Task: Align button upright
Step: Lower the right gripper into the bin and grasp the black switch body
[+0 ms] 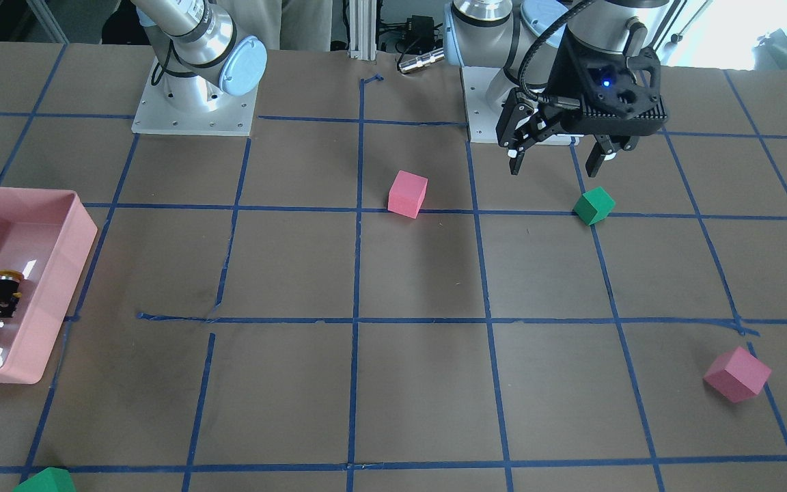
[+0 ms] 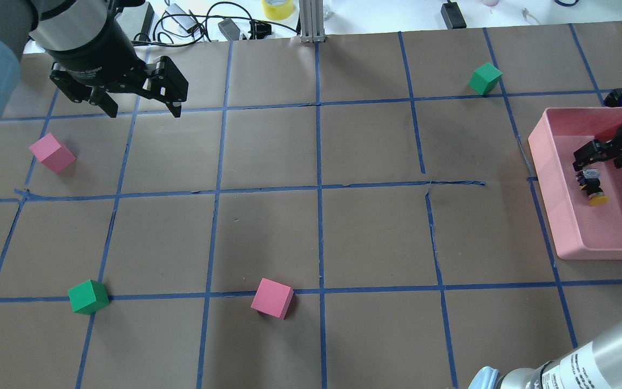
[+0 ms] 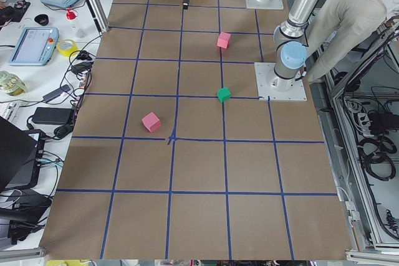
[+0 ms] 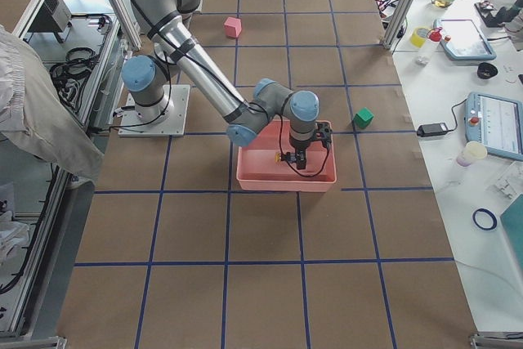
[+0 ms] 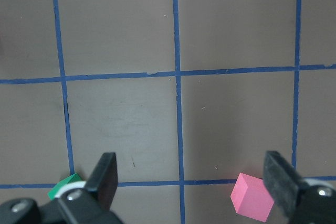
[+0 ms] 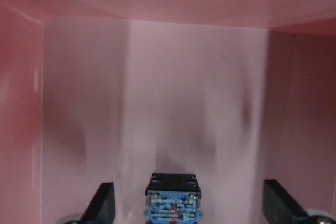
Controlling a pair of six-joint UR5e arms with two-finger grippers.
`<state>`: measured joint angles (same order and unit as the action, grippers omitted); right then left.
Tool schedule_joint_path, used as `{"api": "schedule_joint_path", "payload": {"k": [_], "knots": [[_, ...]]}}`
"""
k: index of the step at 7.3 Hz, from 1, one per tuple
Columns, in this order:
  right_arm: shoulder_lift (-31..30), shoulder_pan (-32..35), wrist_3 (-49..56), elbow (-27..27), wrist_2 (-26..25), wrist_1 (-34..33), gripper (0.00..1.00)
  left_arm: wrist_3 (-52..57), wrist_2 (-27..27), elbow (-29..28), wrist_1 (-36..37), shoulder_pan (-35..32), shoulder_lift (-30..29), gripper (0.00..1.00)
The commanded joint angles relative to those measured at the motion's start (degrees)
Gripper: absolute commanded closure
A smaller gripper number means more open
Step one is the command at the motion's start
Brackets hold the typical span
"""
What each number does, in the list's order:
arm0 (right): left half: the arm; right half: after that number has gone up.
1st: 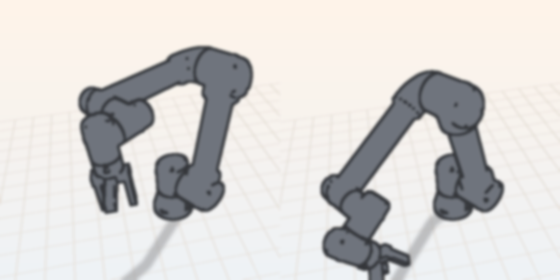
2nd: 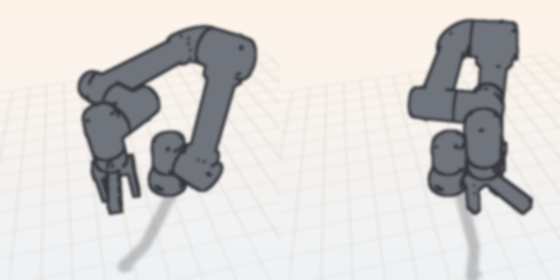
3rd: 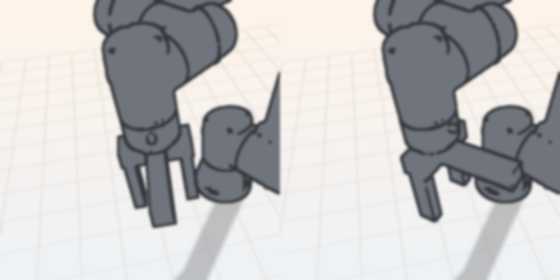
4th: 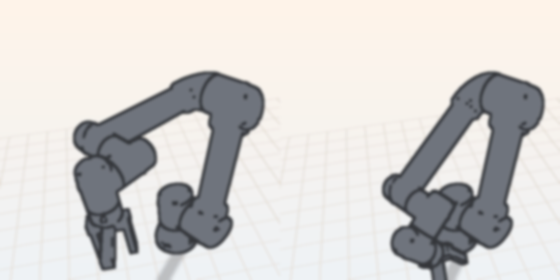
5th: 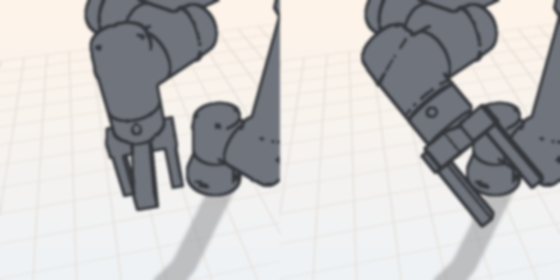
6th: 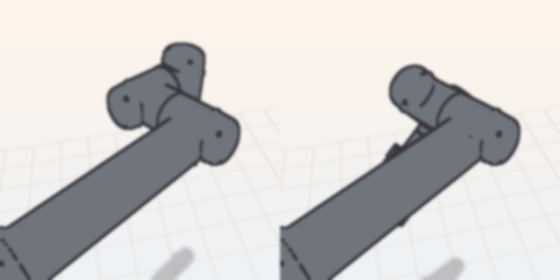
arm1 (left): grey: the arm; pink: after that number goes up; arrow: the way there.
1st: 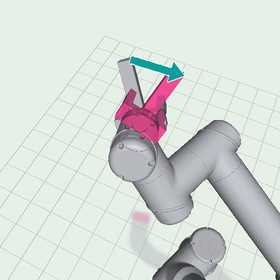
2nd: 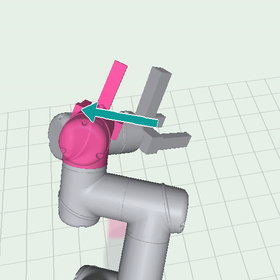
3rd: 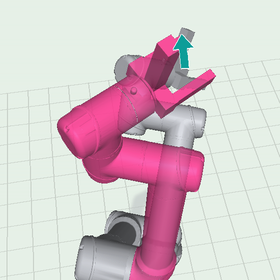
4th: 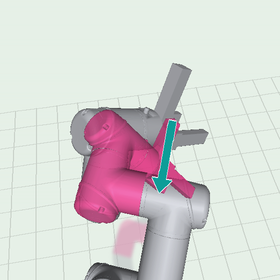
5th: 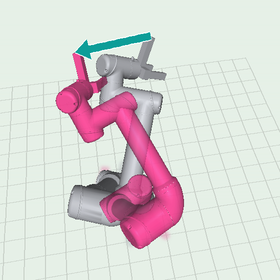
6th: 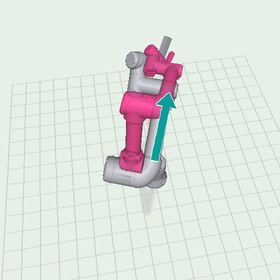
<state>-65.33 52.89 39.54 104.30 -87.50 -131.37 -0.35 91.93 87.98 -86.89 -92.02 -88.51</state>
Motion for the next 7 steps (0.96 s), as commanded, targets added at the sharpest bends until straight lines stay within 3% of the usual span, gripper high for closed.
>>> {"api": "schedule_joint_path", "payload": {"k": [1, 6, 7], "knots": [[0.0, -0.6, 1.1, 0.5, -0.2, 0.6, 0.00, 0.0, 0.0, 0.0, 0.0, 0.0, 0.0, 0.00], [-0.5, -0.8, 0.8, 2.1, -0.2, 0.9, 0.03, 0.0, 0.0, 0.0, -0.1, 0.0, 0.2, 0.00], [-0.6, -0.8, 1.1, 2.2, -0.9, 0.9, 0.19, 0.0, 0.0, 0.0, -0.1, 0.0, 0.2, 0.00]]}}
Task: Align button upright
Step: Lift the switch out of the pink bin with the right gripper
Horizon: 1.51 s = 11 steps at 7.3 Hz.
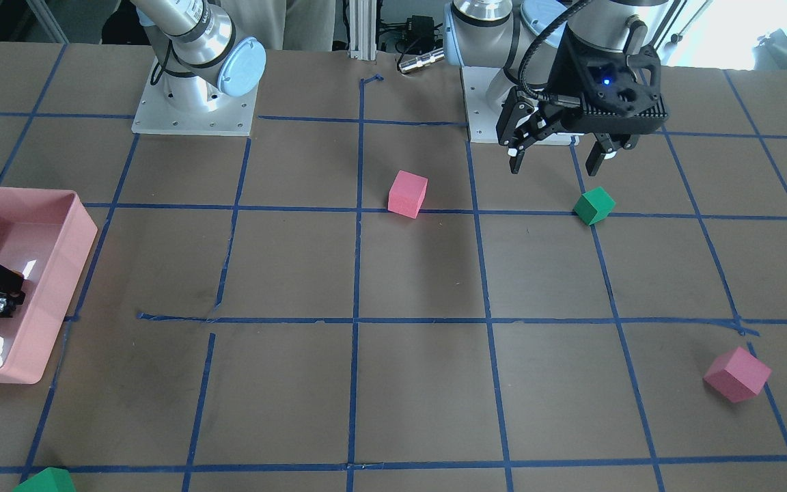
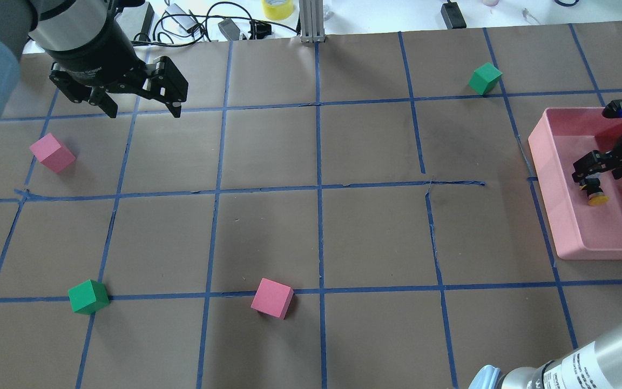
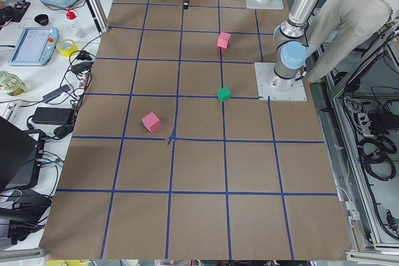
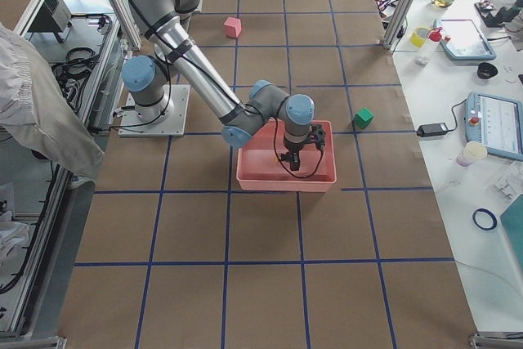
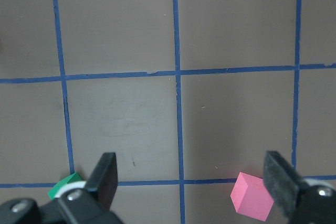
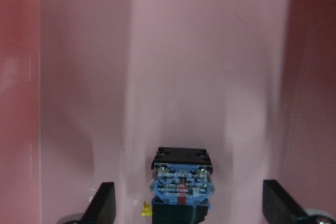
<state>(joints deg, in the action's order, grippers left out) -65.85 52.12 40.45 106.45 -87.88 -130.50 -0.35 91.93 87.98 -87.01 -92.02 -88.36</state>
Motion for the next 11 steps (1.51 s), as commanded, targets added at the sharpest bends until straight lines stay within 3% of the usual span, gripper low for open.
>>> {"api": "schedule_joint_path", "payload": {"k": [1, 3, 4, 9, 11], "knots": [[-0.3, 0.0, 0.4, 0.1, -4.5, 0.2, 0.49, 0.0, 0.0, 0.0, 0.0, 0.0, 0.0, 0.00], [-0.4, 0.0, 0.4, -0.1, -4.9, 1.4, 0.90, 0.0, 0.0, 0.0, 0.0, 0.0, 0.0, 0.00], [-0.9, 0.0, 1.0, -0.1, -4.8, 2.4, 1.00, 0.0, 0.0, 0.0, 0.0, 0.0, 0.0, 0.00], [-5.9, 0.4, 1.5, -1.9, -3.2, 6.8, 1.00, 0.0, 0.0, 0.0, 0.0, 0.0, 0.0, 0.00], [-7.4, 2.3, 1.4, -8.7, -2.1, 12.6, 1.00, 0.0, 0.0, 0.0, 0.0, 0.0, -0.1, 0.00]]}}
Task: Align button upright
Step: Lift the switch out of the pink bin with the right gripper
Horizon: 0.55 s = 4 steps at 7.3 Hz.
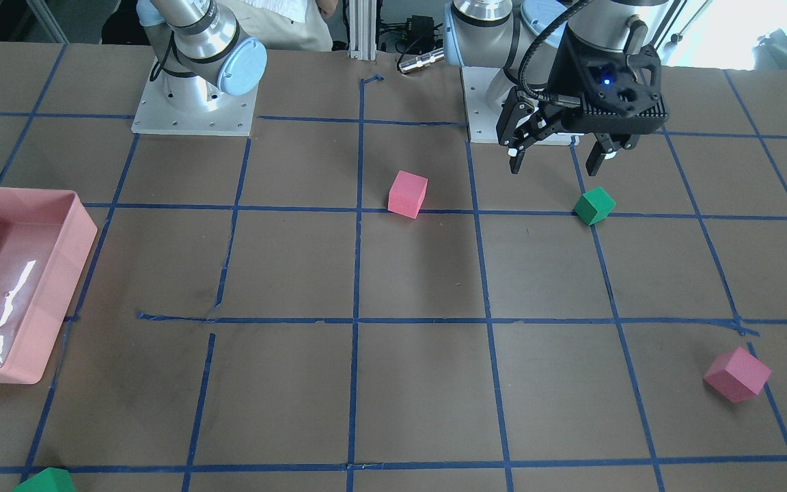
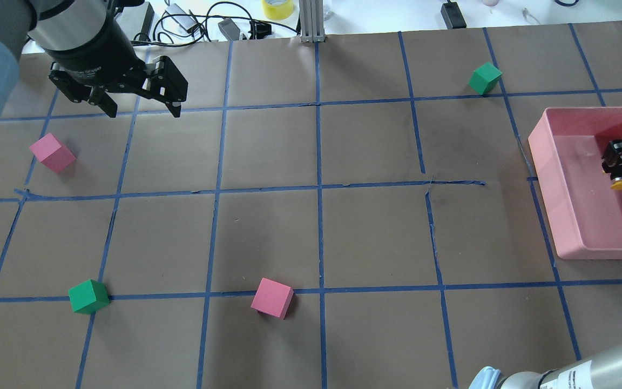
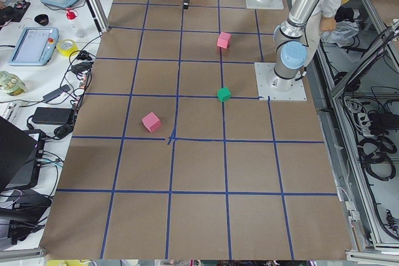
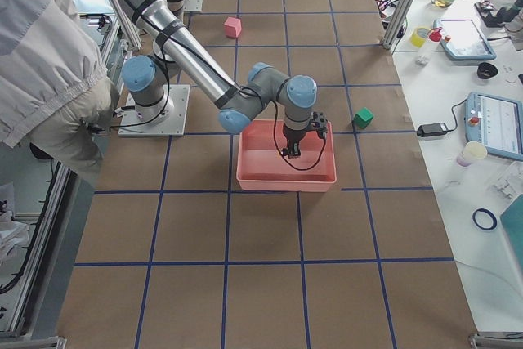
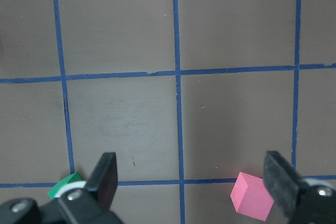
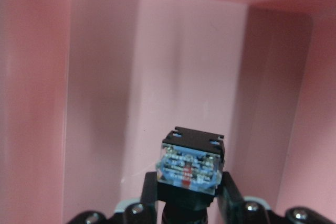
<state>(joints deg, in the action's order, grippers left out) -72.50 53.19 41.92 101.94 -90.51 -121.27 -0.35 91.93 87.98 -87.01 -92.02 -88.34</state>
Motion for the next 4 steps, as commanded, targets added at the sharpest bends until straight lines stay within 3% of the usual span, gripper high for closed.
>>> {"api": "schedule_joint_path", "payload": {"k": [1, 2, 4], "knots": [[-0.7, 3.6, -0.3, -9.9, 0.5, 8.9, 1.00, 0.0, 0.0, 0.0, 0.0, 0.0, 0.0, 0.00], [-0.8, 6.5, -3.9, -14.0, 0.6, 13.9, 1.00, 0.0, 0.0, 0.0, 0.0, 0.0, 0.0, 0.00], [-1.7, 16.3, -12.0, -15.8, 1.4, 16.1, 1.00, 0.0, 0.0, 0.0, 0.0, 0.0, -0.1, 0.00]]}}
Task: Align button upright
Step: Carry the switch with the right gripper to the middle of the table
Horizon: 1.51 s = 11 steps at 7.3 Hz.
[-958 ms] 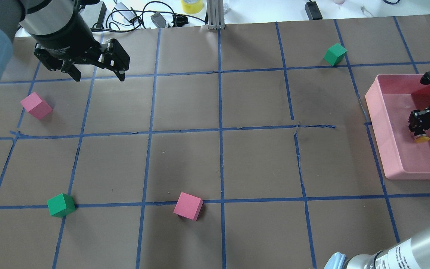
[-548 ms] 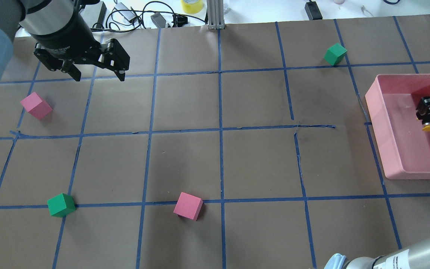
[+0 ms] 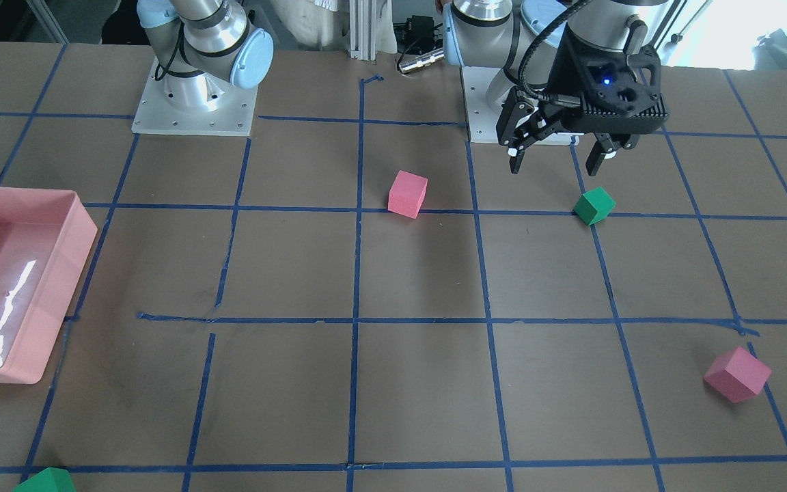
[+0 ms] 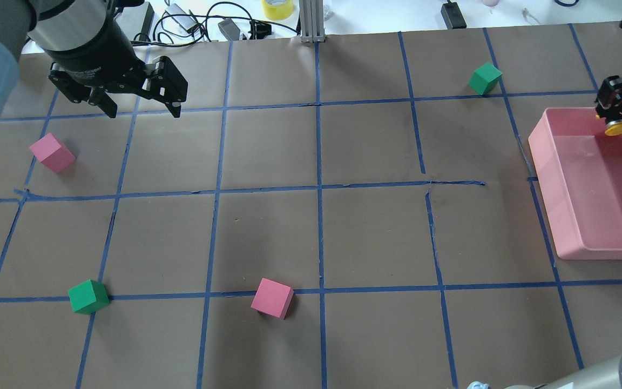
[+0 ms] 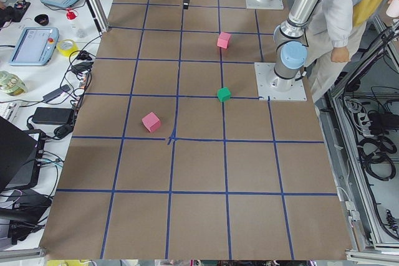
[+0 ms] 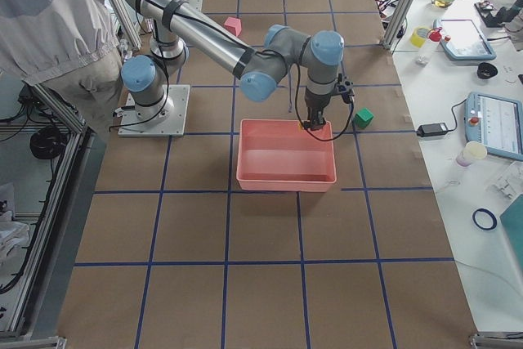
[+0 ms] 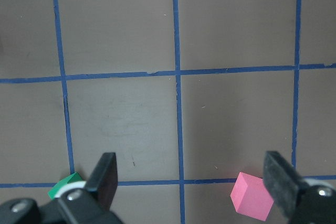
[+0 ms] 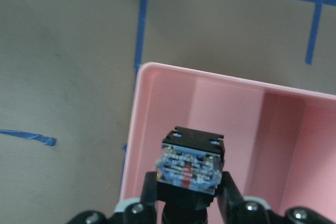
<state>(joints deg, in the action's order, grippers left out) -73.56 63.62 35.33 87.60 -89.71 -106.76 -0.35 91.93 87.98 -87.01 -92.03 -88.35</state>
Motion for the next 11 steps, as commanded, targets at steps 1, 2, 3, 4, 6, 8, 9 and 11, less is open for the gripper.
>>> {"api": "schedule_joint_path", "payload": {"k": [1, 2, 3, 4, 6, 8, 9, 11], "knots": [[-1.1, 11.6, -11.0, -1.4, 1.9, 2.1, 1.00, 0.0, 0.0, 0.0, 0.0, 0.0, -0.1, 0.00], [-1.1, 17.4, -17.6, -1.0, 3.1, 2.1, 1.00, 0.0, 0.0, 0.0, 0.0, 0.0, 0.0, 0.00], [-0.5, 22.5, -23.1, -0.7, 6.1, 2.0, 1.00, 0.0, 0.0, 0.0, 0.0, 0.0, 0.0, 0.00], [0.4, 26.4, -28.6, -0.4, 10.7, 1.6, 1.00, 0.0, 0.0, 0.0, 0.0, 0.0, 0.0, 0.00], [2.9, 33.6, -33.4, 2.1, 13.6, -4.5, 1.00, 0.0, 0.0, 0.0, 0.0, 0.0, 0.0, 0.00], [8.3, 37.0, -38.0, 5.7, 15.3, -16.8, 1.00, 0.0, 0.0, 0.0, 0.0, 0.0, 0.0, 0.00], [10.5, 38.9, -41.0, 5.7, 14.7, -19.9, 1.00, 0.0, 0.0, 0.0, 0.0, 0.0, 0.0, 0.00], [14.2, 42.5, -44.5, 5.8, 14.9, -24.1, 1.00, 0.0, -0.1, 0.0, 0.1, 0.0, 0.0, 0.00]]}}
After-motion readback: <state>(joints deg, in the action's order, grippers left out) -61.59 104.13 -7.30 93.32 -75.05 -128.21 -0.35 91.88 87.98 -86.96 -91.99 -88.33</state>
